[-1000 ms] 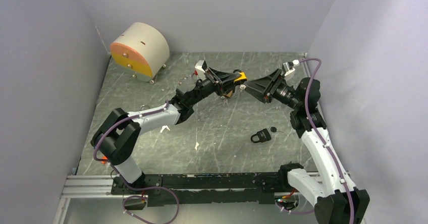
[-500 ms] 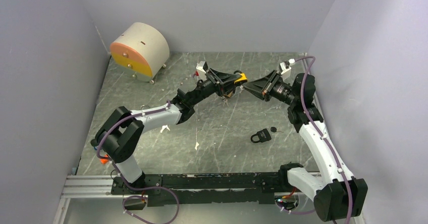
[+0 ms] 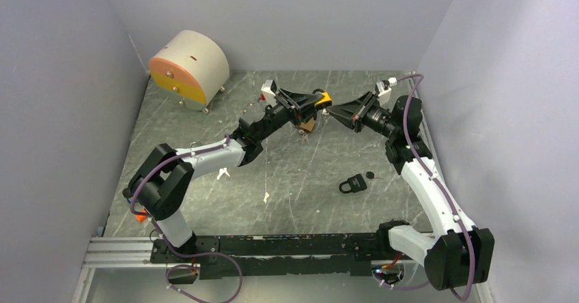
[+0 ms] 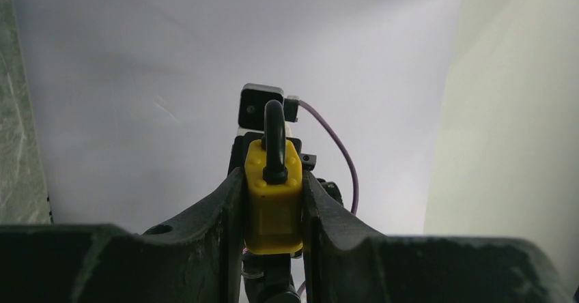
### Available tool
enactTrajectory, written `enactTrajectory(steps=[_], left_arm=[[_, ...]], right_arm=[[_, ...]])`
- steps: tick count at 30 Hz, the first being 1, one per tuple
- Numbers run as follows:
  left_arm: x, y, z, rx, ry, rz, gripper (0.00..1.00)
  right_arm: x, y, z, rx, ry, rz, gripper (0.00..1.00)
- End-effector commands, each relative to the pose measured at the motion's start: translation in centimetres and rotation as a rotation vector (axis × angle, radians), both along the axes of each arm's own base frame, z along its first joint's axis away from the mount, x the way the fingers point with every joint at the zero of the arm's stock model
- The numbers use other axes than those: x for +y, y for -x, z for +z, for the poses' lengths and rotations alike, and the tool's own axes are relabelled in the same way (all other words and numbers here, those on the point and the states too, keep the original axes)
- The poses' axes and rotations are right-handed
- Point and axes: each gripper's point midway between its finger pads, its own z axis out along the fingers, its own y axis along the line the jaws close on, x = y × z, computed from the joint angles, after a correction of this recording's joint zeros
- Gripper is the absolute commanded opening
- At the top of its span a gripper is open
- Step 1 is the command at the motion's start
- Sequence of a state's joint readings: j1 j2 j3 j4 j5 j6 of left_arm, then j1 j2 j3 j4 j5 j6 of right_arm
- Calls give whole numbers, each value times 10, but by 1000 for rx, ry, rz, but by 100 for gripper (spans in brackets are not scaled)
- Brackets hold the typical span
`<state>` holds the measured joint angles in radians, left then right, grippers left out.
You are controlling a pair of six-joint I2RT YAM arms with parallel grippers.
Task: Unlock with the key
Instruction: Unlock the lock.
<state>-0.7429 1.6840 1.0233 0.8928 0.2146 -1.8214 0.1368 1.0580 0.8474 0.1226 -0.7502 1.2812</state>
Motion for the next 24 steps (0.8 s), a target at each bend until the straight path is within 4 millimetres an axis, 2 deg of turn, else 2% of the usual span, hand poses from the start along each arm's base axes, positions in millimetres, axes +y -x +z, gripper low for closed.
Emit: enactTrajectory(steps=[1,7,12,14,17,19,21,24], left_arm=[[0,35,70,-174,117,-62,2],[-2,40,64,-212,65,-69,2],[-2,46,62,-206,64,-100,3],[-3,49,65,-187,84,-120,3],[-6,57,80,-161,140,-149,3],[-6,60,88,-149,167,-162,2],[-3,61,92,-143,204,-164,2],[0,61,94,-150,225,-152,2]], right_arm=[[7,-20,32,-55,-118,-83,0],[10,-24,56,43,-298,-81,0],[13,-25,56,122,-372,-53,0],[12,-31,56,60,-289,-82,0],[11,-46,53,-156,2,-158,0],[17,-45,49,-285,143,-161,0],[22,-41,46,-349,190,-147,0],[23,-42,36,-302,197,-150,0]])
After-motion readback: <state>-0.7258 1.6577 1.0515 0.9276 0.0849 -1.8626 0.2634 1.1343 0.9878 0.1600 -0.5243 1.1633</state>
